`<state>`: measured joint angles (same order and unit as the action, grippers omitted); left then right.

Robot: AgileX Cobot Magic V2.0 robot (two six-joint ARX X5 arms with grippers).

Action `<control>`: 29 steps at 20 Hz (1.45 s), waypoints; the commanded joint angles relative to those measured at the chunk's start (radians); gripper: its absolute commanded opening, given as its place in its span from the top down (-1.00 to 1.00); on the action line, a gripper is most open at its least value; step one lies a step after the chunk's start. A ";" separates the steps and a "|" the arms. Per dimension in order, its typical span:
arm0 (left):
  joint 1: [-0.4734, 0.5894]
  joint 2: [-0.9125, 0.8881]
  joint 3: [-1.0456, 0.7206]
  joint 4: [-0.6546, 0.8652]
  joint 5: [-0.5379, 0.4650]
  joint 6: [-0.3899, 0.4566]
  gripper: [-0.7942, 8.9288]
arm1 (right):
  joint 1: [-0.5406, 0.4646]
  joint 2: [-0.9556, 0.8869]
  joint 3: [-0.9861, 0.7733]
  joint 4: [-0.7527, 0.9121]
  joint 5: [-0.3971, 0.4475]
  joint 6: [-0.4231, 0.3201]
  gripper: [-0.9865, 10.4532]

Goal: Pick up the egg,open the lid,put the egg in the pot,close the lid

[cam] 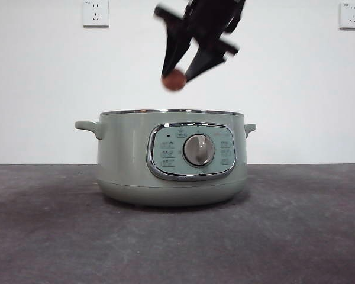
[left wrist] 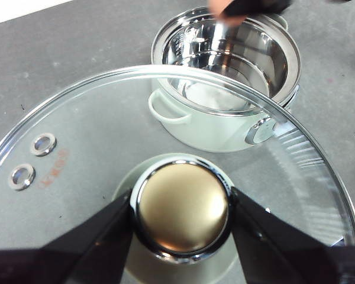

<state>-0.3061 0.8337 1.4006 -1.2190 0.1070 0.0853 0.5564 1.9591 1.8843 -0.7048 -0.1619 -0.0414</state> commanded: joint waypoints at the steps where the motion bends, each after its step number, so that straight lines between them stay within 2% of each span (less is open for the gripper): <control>1: 0.000 -0.010 0.013 0.035 0.005 0.005 0.85 | 0.008 0.100 0.065 -0.048 0.002 -0.016 0.85; 8: 0.000 -0.009 0.013 0.036 0.005 0.005 0.85 | 0.008 0.216 0.075 -0.095 0.006 -0.038 0.85; 13: 0.000 -0.009 0.013 0.037 0.005 0.005 0.85 | 0.008 0.225 0.075 -0.143 0.041 -0.068 0.85; 29: 0.000 -0.009 0.013 0.031 0.005 0.005 0.85 | 0.008 0.282 0.075 -0.227 0.042 -0.074 0.83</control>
<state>-0.3061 0.8337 1.4006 -1.2213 0.1070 0.0853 0.5617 2.1998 1.9705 -0.9195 -0.1207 -0.1055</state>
